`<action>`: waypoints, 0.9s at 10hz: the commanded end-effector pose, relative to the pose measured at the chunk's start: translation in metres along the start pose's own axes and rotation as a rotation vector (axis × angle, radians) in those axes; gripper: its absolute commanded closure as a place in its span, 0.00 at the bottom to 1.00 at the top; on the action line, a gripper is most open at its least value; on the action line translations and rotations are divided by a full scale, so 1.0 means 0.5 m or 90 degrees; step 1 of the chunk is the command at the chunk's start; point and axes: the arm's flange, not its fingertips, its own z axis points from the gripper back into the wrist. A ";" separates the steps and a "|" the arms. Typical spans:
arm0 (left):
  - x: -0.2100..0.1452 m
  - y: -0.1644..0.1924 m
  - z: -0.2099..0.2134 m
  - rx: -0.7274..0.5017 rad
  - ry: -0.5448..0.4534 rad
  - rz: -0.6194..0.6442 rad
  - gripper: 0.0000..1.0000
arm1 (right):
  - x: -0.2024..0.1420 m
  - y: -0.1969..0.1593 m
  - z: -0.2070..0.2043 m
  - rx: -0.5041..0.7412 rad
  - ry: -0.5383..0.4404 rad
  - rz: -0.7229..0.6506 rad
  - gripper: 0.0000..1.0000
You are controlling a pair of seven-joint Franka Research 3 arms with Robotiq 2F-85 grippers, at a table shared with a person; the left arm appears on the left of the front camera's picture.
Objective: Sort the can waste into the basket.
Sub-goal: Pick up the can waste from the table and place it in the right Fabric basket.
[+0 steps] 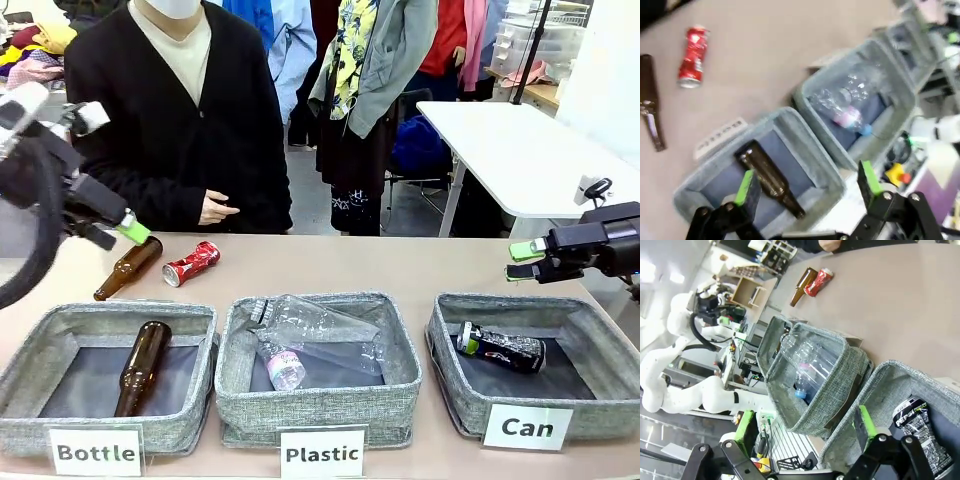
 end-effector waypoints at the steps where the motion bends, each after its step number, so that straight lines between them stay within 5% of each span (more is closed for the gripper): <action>1: -0.022 0.004 0.028 -0.040 0.001 0.002 0.00 | -0.006 0.002 -0.004 0.004 -0.009 0.015 0.00; 5: -0.008 0.007 0.012 -0.029 -0.002 -0.002 0.00 | -0.006 0.002 -0.004 0.004 -0.009 0.015 0.00; 9: 0.124 0.039 -0.031 0.125 0.038 -0.026 0.00 | -0.006 0.002 -0.004 0.004 -0.009 0.015 0.00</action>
